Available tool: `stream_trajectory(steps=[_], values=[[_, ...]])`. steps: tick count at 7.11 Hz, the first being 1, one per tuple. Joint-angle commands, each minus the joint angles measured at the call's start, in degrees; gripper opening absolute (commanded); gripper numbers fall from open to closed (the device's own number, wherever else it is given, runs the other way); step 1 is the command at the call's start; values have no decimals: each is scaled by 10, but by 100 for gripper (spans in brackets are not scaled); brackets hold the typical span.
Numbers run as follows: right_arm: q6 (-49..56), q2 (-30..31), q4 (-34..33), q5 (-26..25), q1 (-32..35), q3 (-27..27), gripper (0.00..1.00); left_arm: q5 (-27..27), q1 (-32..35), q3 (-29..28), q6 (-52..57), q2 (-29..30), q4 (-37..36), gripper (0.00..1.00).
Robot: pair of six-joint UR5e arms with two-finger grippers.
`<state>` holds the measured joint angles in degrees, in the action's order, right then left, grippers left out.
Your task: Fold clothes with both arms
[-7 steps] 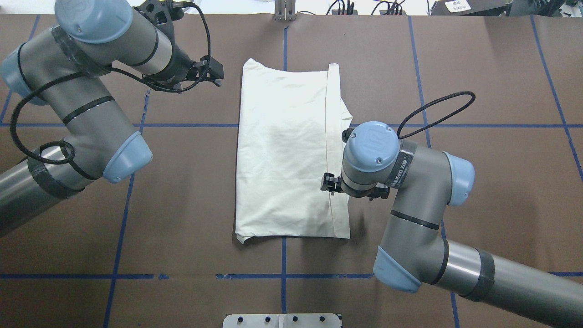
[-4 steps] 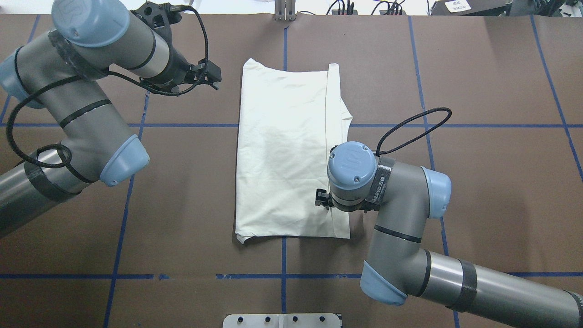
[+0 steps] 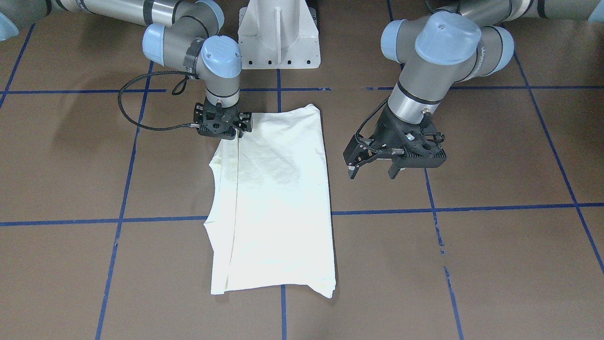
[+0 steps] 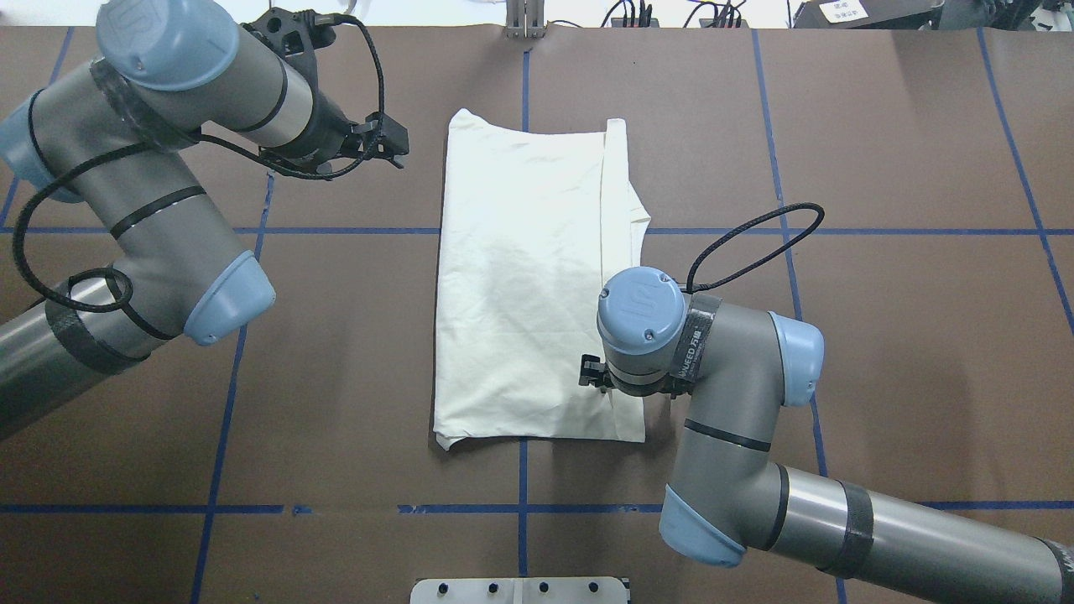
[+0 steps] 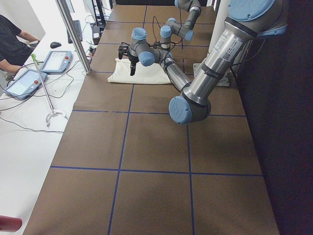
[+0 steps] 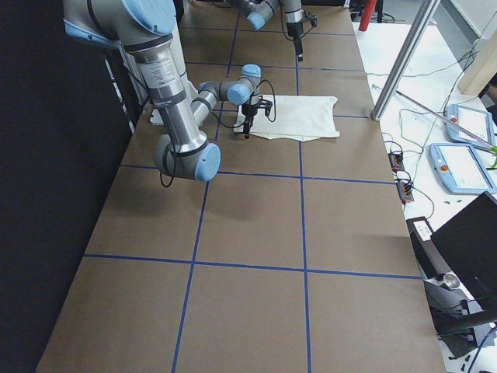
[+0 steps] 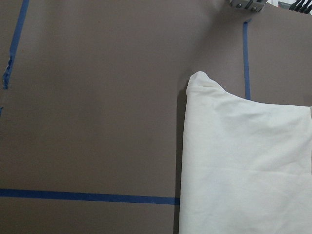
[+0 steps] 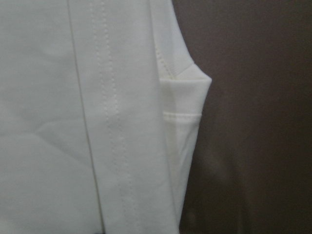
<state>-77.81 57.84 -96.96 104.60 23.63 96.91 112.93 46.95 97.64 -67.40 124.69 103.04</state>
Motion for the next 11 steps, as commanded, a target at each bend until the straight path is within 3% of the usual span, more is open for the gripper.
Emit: stream_trajectory(steps=[1,7,11], values=[[0,-1,-16,1,0,12,100,0,-1,-1,0,-1,1,100],[0,6,-27,1,0,15,100,-1,-13,-3,-1,-1,1,100],[22,9,-73,-2,9,27,100,-1,-21,-1,-2,0,1,100]])
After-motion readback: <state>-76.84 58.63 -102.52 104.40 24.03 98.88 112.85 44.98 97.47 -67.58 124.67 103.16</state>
